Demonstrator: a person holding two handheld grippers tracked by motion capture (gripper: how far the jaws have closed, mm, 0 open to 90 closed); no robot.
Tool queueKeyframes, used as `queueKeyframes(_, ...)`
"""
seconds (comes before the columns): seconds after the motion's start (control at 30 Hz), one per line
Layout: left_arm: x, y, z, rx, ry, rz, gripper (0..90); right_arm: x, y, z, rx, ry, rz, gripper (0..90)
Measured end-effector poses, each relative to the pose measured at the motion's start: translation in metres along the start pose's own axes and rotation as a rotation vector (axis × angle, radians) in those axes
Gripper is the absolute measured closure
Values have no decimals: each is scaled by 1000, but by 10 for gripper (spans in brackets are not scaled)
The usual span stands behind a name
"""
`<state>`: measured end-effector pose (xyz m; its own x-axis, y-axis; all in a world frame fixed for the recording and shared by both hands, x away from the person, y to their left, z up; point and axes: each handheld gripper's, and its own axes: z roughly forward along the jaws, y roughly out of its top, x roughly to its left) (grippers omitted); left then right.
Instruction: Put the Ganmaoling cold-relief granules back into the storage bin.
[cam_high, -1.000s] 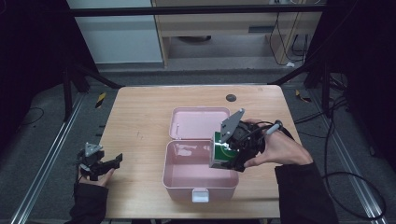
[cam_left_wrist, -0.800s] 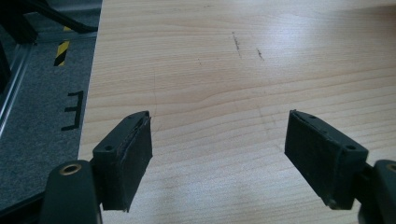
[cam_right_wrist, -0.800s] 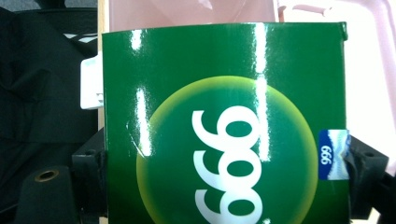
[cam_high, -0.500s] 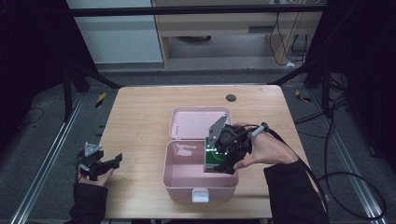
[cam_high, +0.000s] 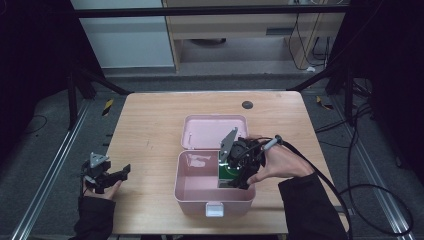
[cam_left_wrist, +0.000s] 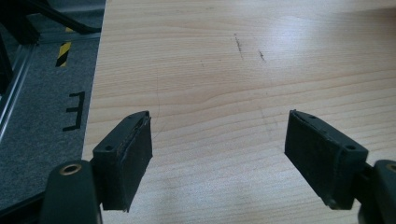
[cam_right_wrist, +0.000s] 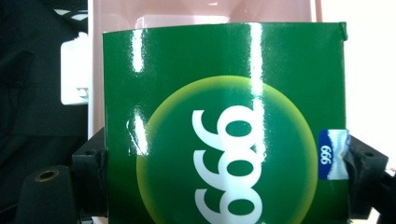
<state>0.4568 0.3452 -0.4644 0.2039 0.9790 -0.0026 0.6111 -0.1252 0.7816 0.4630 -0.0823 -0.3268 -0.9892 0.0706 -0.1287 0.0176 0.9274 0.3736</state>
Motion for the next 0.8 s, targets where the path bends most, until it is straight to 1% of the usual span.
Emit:
queueKeyframes(0.07,0,0,0,2,0,1,227,0,-2,3,6,5,5,158)
queueKeyframes(0.2,0,0,0,1,0,2,227,1,-4,7,13,6,-5,158)
queueKeyframes(0.23,0,0,0,0,0,1,227,1,-5,9,10,14,3,158)
queueKeyframes(0.3,0,0,0,1,0,1,227,1,-6,11,6,14,-4,158)
queueKeyframes(0.4,0,0,0,3,1,2,227,1,-9,18,23,17,1,158)
queueKeyframes(0.53,0,0,0,2,1,2,227,1,-12,22,21,21,7,158)
queueKeyframes(0.57,0,0,0,2,2,3,227,1,-13,25,20,29,4,158)
queueKeyframes(0.73,0,0,1,3,1,2,227,1,-15,30,28,36,10,158)
queueKeyframes(0.8,0,0,0,2,0,2,227,1,-17,34,27,44,9,158)
